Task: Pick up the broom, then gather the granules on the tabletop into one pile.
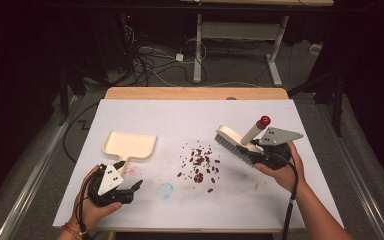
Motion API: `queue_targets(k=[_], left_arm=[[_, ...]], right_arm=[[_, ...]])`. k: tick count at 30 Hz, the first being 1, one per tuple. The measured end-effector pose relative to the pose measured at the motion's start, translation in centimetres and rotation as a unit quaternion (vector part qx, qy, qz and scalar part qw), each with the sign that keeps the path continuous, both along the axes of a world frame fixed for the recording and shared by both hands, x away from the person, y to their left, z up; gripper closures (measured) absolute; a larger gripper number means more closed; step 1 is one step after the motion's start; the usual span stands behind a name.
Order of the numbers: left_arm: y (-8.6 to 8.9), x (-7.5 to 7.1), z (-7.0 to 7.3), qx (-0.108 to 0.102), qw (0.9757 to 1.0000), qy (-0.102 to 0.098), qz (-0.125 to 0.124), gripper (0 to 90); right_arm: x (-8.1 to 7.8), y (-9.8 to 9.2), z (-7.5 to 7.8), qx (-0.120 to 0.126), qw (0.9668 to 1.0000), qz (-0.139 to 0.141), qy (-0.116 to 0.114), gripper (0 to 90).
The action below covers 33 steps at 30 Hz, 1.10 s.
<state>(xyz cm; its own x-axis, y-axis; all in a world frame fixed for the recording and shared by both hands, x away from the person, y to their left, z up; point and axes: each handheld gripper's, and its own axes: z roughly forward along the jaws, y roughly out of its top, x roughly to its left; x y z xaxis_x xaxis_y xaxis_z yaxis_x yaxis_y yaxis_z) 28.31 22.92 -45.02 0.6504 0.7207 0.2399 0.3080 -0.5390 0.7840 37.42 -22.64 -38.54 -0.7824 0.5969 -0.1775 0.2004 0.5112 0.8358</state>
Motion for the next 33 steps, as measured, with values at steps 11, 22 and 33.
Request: queue_targets(k=[11, 22, 33], left_arm=[[0.1, -0.2, -0.1, 0.009, 1.0, 0.003, -0.002, 19.2], [-0.2, 0.3, -0.3, 0.01, 0.9998, 0.013, -0.01, 19.2], [-0.3, 0.3, -0.5, 0.015, 0.9996, 0.018, -0.016, 19.2]], right_arm=[[5.3, 2.4, -1.4, -0.041, 0.9985, -0.032, -0.016, 67.2], [9.4, 8.9, -3.3, -0.118, 0.9918, 0.002, -0.048, 67.2], [7.7, 11.5, -5.3, -0.137, 0.9825, 0.113, -0.057, 67.0]])
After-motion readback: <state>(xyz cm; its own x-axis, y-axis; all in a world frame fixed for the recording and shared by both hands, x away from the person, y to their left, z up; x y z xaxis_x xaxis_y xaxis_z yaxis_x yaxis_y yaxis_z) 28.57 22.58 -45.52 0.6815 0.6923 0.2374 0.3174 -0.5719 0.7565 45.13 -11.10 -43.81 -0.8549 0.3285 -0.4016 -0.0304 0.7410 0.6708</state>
